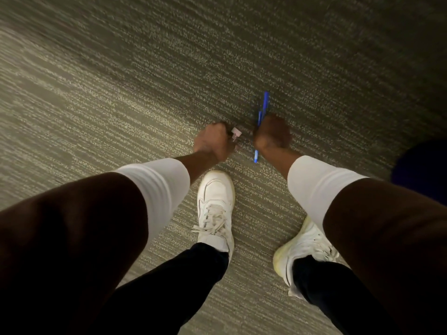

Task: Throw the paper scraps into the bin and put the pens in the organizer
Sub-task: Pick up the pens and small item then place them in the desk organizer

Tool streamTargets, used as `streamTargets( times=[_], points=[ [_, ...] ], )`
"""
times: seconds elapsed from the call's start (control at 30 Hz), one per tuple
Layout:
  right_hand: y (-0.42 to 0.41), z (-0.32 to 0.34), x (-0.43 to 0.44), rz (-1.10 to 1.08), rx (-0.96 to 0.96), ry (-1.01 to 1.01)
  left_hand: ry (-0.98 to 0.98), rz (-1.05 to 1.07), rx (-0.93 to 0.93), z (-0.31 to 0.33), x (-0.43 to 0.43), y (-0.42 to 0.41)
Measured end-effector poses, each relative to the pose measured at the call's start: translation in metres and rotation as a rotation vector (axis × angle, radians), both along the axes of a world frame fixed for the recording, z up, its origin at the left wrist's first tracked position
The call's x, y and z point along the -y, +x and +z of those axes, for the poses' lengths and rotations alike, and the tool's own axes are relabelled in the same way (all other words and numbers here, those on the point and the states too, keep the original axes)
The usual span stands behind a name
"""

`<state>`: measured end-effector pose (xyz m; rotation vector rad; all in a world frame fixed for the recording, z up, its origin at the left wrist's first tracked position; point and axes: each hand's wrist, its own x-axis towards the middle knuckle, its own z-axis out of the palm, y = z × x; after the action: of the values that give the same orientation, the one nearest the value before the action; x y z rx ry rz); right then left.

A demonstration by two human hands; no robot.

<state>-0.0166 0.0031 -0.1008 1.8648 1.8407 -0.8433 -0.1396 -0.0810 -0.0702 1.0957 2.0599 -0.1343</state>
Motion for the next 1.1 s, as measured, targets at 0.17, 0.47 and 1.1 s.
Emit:
streamTargets(
  times=[0.17,0.47,1.1],
  points=[
    [0.025,0.025,0.003,0.029,-0.125,-0.100,0.033,0.037,0.058,0.024,0.006,0.005],
    [0.089,0.138,0.020,-0.251,-0.361,-0.118,0.076,0.211,0.171,0.135,-0.004,0.034],
    [0.141,0.517,-0.018,-0.774,-0.839,0.047,0.119,1.040,0.544,0.473,-0.054,0.126]
  ],
)
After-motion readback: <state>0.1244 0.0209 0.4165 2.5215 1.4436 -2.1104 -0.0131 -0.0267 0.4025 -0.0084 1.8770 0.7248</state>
